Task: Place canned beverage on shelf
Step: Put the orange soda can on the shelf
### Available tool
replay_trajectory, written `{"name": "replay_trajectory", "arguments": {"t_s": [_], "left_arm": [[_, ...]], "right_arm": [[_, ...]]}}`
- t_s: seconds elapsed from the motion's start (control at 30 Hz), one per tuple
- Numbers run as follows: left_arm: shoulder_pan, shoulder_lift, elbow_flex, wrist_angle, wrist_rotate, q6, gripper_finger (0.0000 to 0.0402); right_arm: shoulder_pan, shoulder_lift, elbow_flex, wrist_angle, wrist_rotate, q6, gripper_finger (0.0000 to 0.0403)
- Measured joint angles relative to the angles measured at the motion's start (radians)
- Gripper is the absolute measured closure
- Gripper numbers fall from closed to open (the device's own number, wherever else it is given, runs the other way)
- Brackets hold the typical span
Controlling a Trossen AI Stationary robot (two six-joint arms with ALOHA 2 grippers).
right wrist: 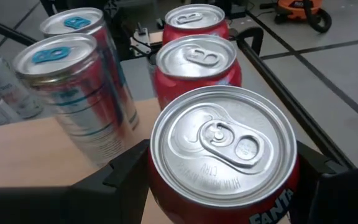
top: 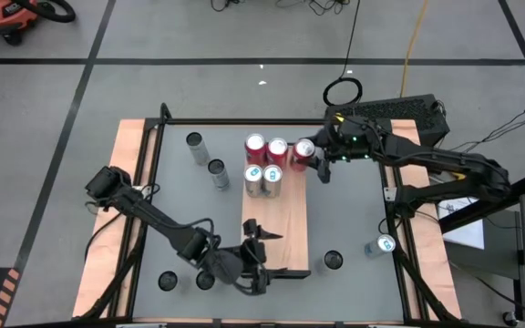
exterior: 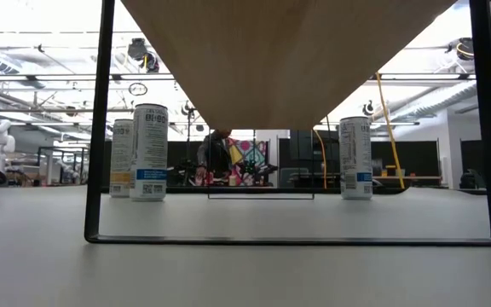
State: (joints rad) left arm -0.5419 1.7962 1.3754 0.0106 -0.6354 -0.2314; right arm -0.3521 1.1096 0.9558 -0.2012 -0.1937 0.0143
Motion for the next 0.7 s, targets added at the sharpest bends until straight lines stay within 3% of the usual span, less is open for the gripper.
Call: {"name": "replay_trajectory", "arguments": {"t_s": [0.43, 0.7], "left_arm": [[0.02, 0.0, 0.0, 0.002, 0.03, -0.001, 0.0014], [0.02, 0.0, 0.0, 0.002, 0.03, -0.024, 0.0014]], "right_arm": [[-0.015, 0.049, 0.002, 0.017, -0.016, 0.02, 0.0171], [-0.016, 0.048, 0.002, 0.012, 0.011, 0.051, 0.0138]]}}
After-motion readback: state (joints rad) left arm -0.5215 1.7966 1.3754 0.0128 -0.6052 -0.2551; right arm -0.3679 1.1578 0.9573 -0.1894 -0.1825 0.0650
